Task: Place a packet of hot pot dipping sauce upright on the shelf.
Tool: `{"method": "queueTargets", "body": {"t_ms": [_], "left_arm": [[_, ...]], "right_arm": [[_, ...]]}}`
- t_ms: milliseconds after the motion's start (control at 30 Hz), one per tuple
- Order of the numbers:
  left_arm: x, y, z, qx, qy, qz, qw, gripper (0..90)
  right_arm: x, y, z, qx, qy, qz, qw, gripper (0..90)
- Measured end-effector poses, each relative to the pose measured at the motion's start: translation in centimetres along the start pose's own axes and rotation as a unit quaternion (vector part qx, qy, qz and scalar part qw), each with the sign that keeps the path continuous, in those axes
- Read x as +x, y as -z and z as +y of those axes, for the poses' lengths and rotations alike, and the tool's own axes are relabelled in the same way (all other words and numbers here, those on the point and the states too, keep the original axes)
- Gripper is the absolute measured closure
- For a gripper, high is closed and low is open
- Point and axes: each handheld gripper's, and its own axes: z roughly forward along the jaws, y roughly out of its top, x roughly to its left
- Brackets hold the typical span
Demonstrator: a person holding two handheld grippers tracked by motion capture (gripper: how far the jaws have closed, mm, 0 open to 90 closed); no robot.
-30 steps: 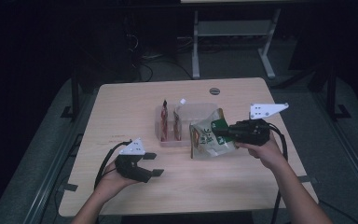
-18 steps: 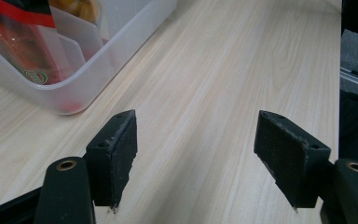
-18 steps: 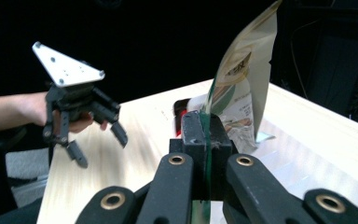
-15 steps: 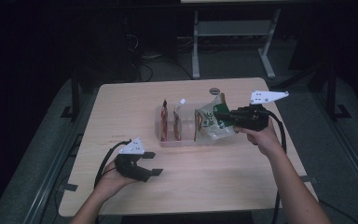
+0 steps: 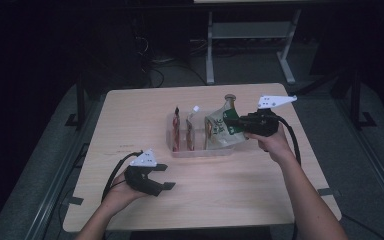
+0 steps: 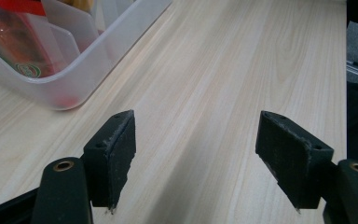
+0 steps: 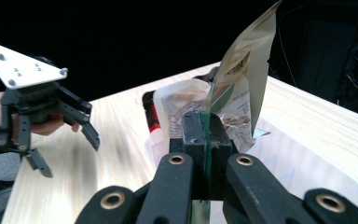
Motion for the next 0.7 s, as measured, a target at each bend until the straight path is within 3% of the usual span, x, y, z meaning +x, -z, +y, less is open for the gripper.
{"method": "queueTargets", "body": {"t_ms": [700], "left_arm": [[-0.2, -0.4, -0.2, 0.014, -0.013, -0.005, 0.9998, 27.2]], "right_arm": [[-0.5, -2.5, -1.0, 0.024, -0.004, -0.012, 0.9996, 89.7]]}}
